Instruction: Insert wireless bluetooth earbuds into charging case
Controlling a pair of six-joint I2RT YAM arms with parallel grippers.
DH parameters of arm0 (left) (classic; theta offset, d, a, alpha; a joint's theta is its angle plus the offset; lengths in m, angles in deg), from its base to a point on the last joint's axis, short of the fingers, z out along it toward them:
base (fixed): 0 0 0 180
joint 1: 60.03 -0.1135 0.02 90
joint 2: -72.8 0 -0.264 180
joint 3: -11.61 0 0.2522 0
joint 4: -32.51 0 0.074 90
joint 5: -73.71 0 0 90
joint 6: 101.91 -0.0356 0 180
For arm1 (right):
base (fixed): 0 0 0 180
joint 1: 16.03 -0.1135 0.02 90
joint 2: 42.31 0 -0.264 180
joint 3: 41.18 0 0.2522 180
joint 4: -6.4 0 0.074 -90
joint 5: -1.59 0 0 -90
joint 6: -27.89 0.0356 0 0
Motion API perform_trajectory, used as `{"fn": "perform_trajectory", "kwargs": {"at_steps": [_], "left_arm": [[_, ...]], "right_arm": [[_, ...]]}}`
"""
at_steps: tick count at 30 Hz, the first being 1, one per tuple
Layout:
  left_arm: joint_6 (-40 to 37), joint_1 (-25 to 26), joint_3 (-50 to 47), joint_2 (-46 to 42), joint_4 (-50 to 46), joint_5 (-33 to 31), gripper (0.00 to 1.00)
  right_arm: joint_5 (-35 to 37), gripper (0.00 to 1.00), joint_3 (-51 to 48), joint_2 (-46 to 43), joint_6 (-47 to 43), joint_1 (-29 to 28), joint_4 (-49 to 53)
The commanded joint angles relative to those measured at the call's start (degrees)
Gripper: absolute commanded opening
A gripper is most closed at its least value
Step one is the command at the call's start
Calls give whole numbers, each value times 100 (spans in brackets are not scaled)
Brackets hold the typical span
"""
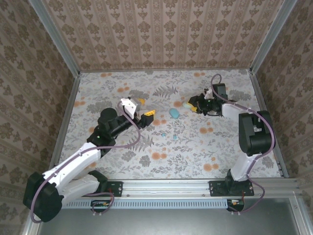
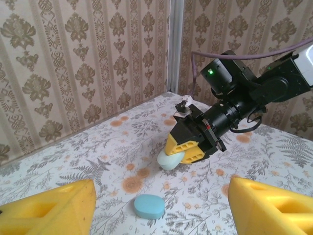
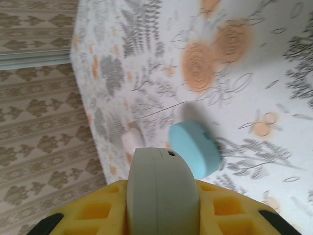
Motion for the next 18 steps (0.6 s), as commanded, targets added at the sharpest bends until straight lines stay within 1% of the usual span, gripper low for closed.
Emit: {"fn": "perform_trajectory", "kwargs": {"at_steps": [1,6,11,18], "left_arm": [[-36,-17,-76,-153,-265,-237,73],[-5,-26,48,-169,-578,-282,75],[-31,-26,30,-180,-559,-295,75],[-71,-25,13,-228,-589,-295,76]], "right_arm": [[153,21,379,329,-450,49,255],[140,21,663,817,-594,65,302],[85,21,910,1192,-735,84,380],[63,23,960,1432,-936,114,487]]}}
